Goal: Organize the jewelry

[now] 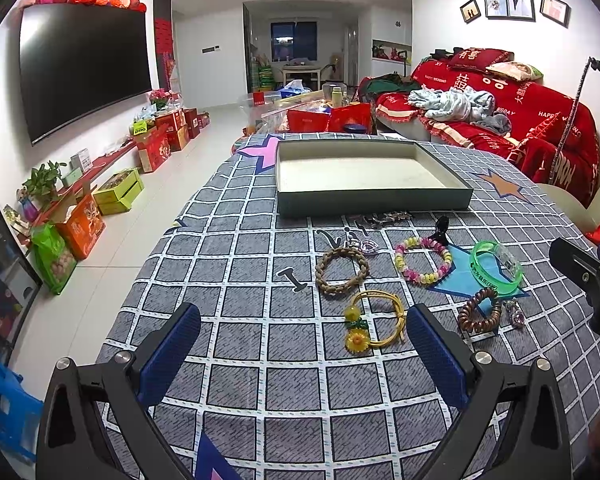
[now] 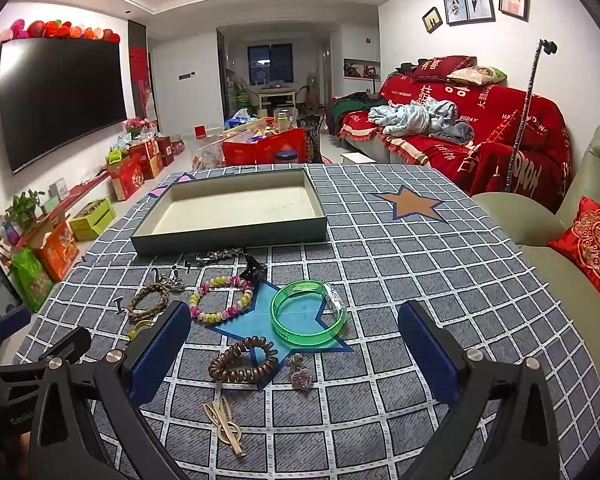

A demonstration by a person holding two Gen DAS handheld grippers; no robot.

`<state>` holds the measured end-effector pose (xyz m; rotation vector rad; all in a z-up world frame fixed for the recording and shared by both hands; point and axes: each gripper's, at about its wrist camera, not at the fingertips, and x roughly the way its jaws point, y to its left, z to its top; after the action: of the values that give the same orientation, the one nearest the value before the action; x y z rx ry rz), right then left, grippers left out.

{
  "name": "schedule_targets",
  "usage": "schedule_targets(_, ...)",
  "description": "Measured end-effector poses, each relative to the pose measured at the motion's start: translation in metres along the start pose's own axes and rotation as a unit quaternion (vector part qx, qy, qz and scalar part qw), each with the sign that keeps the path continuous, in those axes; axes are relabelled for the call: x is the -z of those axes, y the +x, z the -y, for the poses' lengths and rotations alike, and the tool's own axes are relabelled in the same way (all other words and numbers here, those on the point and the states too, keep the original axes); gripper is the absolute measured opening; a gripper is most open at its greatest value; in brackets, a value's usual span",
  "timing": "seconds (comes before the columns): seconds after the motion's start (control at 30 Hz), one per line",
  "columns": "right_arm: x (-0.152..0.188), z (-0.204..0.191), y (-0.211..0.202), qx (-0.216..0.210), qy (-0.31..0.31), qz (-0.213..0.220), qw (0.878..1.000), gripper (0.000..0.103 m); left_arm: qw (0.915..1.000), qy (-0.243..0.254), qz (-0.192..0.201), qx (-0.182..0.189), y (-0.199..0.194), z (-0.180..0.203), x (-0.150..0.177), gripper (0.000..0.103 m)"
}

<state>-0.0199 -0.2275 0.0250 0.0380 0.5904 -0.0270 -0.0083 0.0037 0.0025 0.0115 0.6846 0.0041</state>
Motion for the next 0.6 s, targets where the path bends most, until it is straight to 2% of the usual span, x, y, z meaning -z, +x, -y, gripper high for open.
schedule_targets(0.6, 0.0007, 0.0004, -0.0002, -0.001, 0.002, 0.001, 1.000, 0.103, 1.0000, 0.000, -0.001, 0.002, 0.0028, 0.0045, 0.0009, 0.103)
